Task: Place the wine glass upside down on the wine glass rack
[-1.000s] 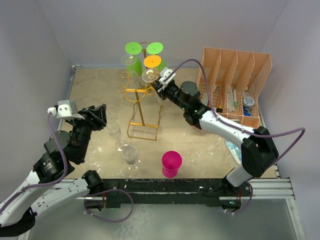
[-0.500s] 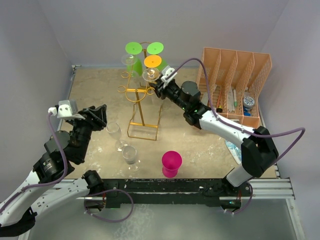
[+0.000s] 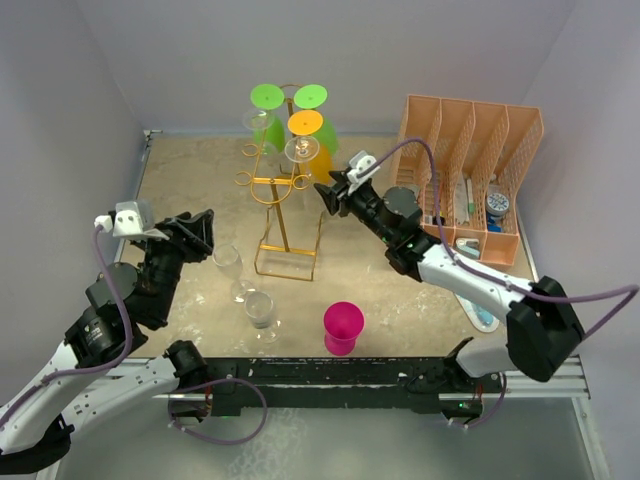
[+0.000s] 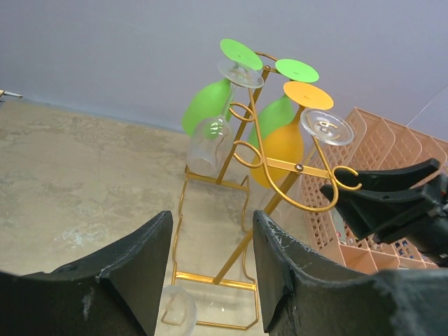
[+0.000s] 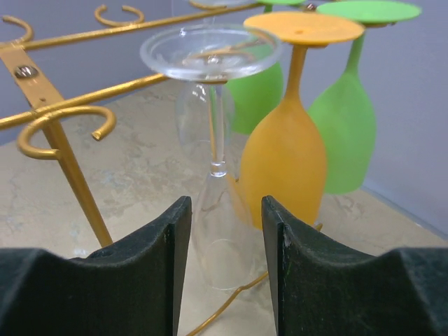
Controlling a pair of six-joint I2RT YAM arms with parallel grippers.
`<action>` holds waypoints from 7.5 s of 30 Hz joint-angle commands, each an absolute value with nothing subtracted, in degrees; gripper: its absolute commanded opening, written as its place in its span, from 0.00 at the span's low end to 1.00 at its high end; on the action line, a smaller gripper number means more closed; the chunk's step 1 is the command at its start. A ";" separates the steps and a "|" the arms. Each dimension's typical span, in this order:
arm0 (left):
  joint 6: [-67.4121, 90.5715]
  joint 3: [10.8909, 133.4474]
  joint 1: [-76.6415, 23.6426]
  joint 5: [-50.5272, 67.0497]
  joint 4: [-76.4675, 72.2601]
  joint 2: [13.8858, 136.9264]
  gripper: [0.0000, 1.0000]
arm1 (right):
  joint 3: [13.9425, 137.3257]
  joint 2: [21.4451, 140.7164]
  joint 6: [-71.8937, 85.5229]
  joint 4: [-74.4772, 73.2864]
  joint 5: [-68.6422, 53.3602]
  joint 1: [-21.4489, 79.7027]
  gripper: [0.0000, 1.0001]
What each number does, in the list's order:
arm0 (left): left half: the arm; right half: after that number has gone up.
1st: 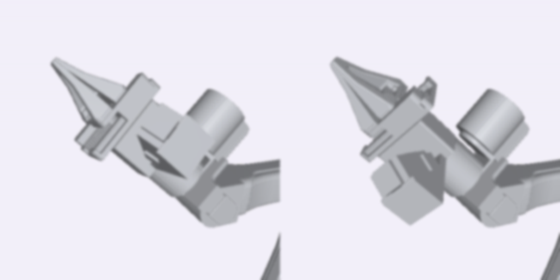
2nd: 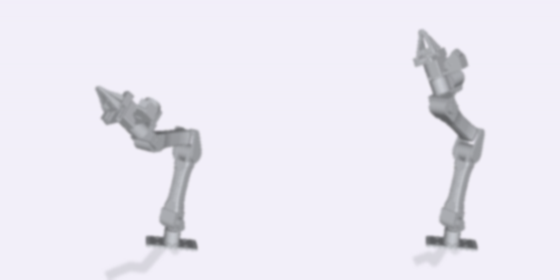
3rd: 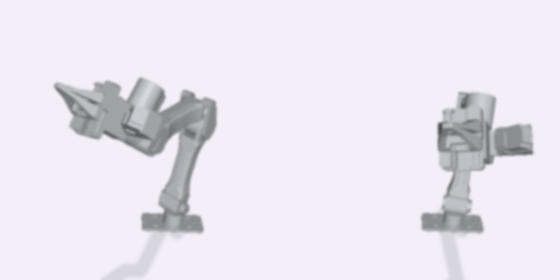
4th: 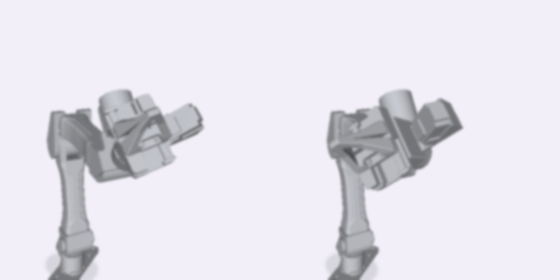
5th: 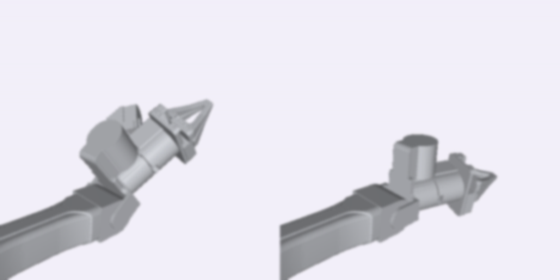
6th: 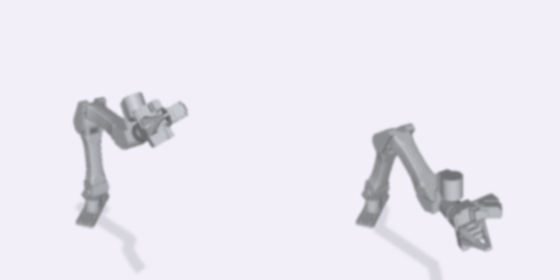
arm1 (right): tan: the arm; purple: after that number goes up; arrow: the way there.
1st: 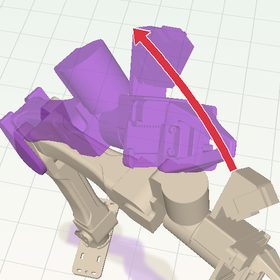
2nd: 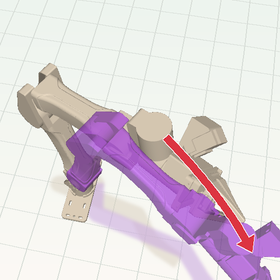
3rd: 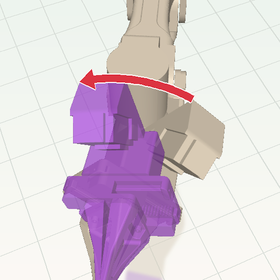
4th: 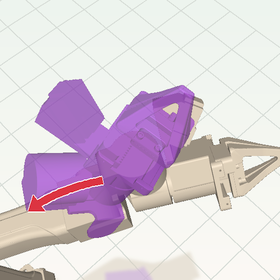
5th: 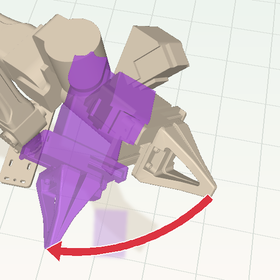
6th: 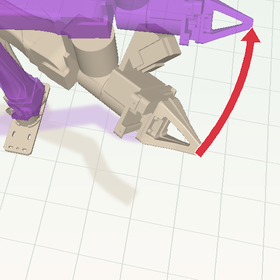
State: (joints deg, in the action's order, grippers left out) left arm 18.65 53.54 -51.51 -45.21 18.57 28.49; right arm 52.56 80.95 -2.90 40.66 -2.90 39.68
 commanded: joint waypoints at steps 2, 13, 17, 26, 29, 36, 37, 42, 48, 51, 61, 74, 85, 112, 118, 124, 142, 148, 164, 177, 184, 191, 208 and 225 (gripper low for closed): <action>19.53 53.39 -51.55 -43.66 17.19 28.29 0.47 | 49.15 72.68 2.28 41.52 3.70 39.45 0.48; 20.47 54.88 -51.57 -38.47 18.52 32.54 0.49 | 58.17 59.10 29.87 -16.68 11.78 39.46 0.46; 20.57 54.97 -51.58 -36.74 18.38 33.64 0.50 | 58.62 55.38 32.73 -27.49 4.79 39.46 0.47; 21.09 54.32 -51.57 -36.40 18.28 33.76 0.50 | 57.52 50.69 32.46 -38.43 -2.45 43.04 0.54; 21.27 54.24 -51.59 -36.39 18.05 33.56 0.50 | 55.85 51.34 35.45 -38.44 -0.42 49.11 0.54; 21.07 54.34 -51.59 -35.77 18.15 33.57 0.50 | 54.01 56.92 38.86 -36.01 3.67 59.88 0.48; 21.01 54.28 -51.58 -35.75 18.11 33.51 0.50 | 53.97 57.56 38.96 -36.19 3.83 60.20 0.47; 21.13 54.24 -51.56 -35.61 18.28 33.40 0.50 | 53.91 59.66 38.92 -37.55 5.16 62.12 0.41; 21.35 54.04 -51.55 -34.69 17.78 33.39 0.50 | 54.92 63.11 38.45 -39.84 10.01 63.36 0.28; 21.14 54.09 -51.59 -34.63 17.82 33.74 0.50 | 56.35 66.67 39.22 -42.51 13.69 63.66 0.16; 21.19 55.18 -51.59 -32.95 15.48 34.06 0.50 | 63.19 67.07 39.58 -45.62 24.60 64.07 0.00; 32.73 58.79 -51.55 -5.62 1.56 44.89 0.53 | 64.11 47.54 51.47 -41.20 46.57 64.07 0.00; 49.31 58.02 -51.59 -0.72 -19.38 50.89 0.54 | 61.41 33.25 42.76 -12.00 51.13 64.07 0.00; 76.94 52.00 -51.59 -5.52 -50.46 63.02 0.58 | 47.68 34.80 40.61 24.08 36.62 64.07 0.00; 74.48 52.23 -51.59 -10.14 -47.81 61.22 0.59 | 46.56 36.43 39.99 27.86 32.39 64.07 0.00; 74.51 51.99 -51.59 -14.92 -48.32 60.60 0.51 | 44.98 37.49 38.56 31.31 26.72 64.04 0.00; 70.37 53.35 -51.59 -16.41 -48.55 60.56 0.33 | 44.57 41.32 32.38 32.01 14.07 64.07 0.00; 69.87 53.11 -51.55 -15.99 -49.37 61.00 0.23 | 45.16 43.40 32.50 31.38 14.18 64.05 0.00; 45.53 63.11 -51.59 -16.88 -29.92 57.08 0.00 | 45.97 38.63 28.84 18.86 23.55 64.05 0.54; 15.72 66.53 -51.55 0.14 -19.77 57.71 0.00 | 63.88 38.49 41.49 3.13 36.89 64.07 0.53; 11.81 64.95 -51.59 17.88 -20.85 57.03 0.00 | 68.16 41.55 42.86 2.65 27.66 64.06 0.53; 8.64 63.61 -51.57 24.43 -19.68 55.80 0.00 | 68.51 42.93 42.18 5.48 19.67 64.06 0.54; -4.56 64.65 -51.59 26.25 -5.89 54.95 0.00 | 73.44 53.11 47.08 -1.67 9.67 64.04 0.36; -0.78 59.12 -51.59 19.48 -7.32 52.66 0.40 | 71.59 51.00 52.09 -1.05 13.20 63.98 0.00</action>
